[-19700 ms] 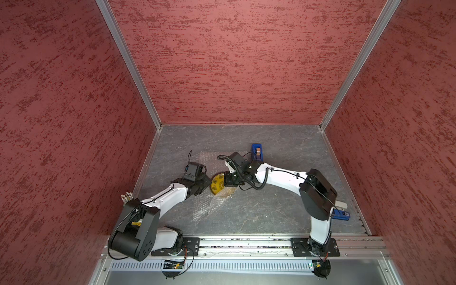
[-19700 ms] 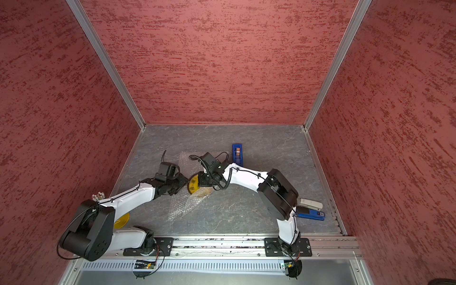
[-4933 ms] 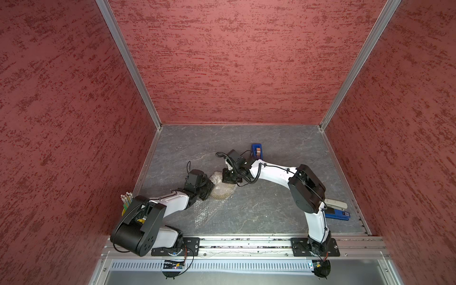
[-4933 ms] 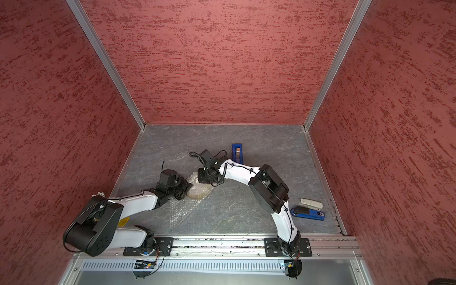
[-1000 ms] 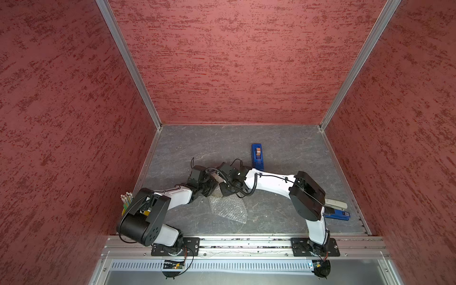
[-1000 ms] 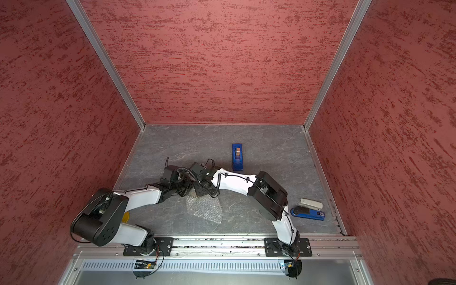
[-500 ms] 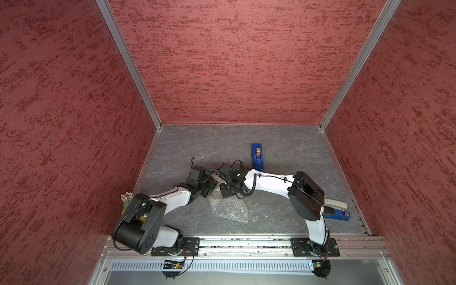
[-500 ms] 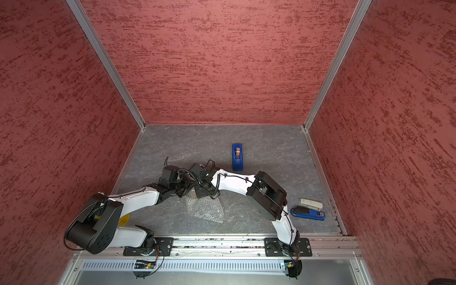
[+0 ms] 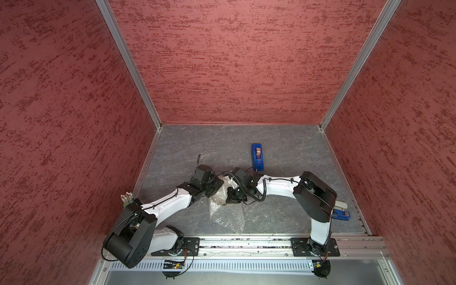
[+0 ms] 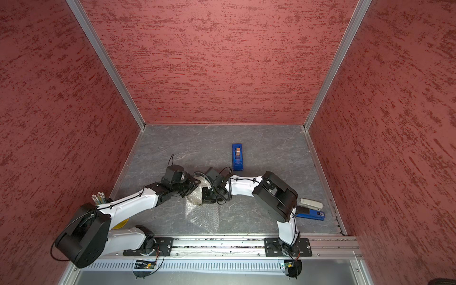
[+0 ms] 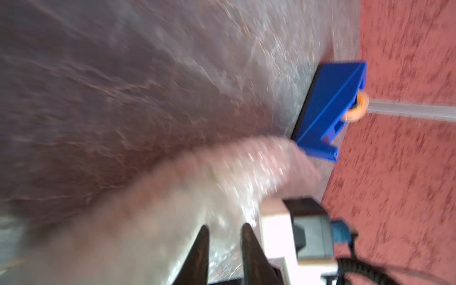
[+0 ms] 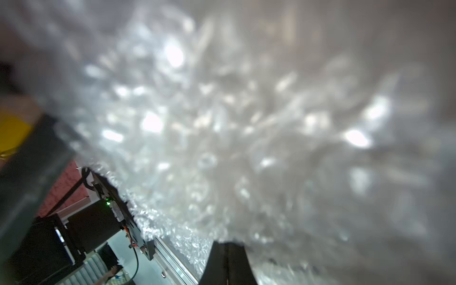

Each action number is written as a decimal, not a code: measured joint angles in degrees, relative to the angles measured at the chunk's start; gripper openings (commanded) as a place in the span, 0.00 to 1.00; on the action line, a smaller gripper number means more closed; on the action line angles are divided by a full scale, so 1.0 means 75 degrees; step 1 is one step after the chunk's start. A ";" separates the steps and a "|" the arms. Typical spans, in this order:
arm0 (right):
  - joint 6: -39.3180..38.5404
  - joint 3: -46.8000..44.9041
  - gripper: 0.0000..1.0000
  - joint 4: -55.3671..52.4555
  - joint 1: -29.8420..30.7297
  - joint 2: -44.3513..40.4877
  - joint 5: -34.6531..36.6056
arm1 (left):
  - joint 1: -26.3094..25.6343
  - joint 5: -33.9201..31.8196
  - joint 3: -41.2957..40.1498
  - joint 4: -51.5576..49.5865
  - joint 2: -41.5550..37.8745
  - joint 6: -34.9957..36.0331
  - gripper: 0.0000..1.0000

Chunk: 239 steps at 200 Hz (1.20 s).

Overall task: Wrap dinner plates in bubble wrap
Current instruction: Adjust the bubble wrap at the center of the board, then wrap the plate in the bubble wrap.

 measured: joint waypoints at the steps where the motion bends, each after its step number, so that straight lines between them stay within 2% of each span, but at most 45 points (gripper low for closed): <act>1: 0.0006 -0.0006 0.00 0.0015 -0.0006 0.0000 -0.0009 | -0.0003 0.0000 -0.0003 0.0006 0.0006 -0.0006 0.20; 37: 0.0303 -0.0131 0.00 0.0414 -0.0070 -0.0003 -0.0175 | -0.0099 0.0015 -0.0044 0.0356 0.0548 -0.0160 0.18; 90: 0.0472 -0.0245 0.00 0.0650 -0.0119 -0.0003 -0.0152 | -0.0289 -0.0070 -0.0102 0.0466 0.0560 -0.0189 0.13; 105: 0.0469 -0.0242 0.07 0.0644 -0.0122 -0.0009 -0.0114 | -0.0198 -0.0026 -0.0259 0.0632 0.0752 -0.0221 0.12; 127: 0.0411 -0.0230 0.27 0.0595 -0.0125 -0.0137 0.0009 | -0.0041 0.0172 -0.0332 0.1014 0.1180 -0.0274 0.10; 161: 0.0157 -0.0242 0.45 0.0006 0.0026 -0.0868 0.0618 | 0.0175 0.0504 -0.0487 0.1501 0.1326 -0.0373 0.09; 182: 0.0090 -0.0449 0.51 -0.0548 0.0370 -0.1900 0.1274 | 0.0239 0.0592 -0.0533 0.1577 0.1311 -0.0382 0.09; 209: 0.0533 -0.1443 0.54 -0.0772 0.1314 -0.3261 0.1684 | 0.0251 0.0597 -0.0551 0.1574 0.1282 -0.0388 0.09; 239: 0.1332 -0.2326 0.51 -0.0787 0.2294 -0.3206 0.1725 | 0.0251 0.0571 -0.0615 0.1629 0.1241 -0.0388 0.09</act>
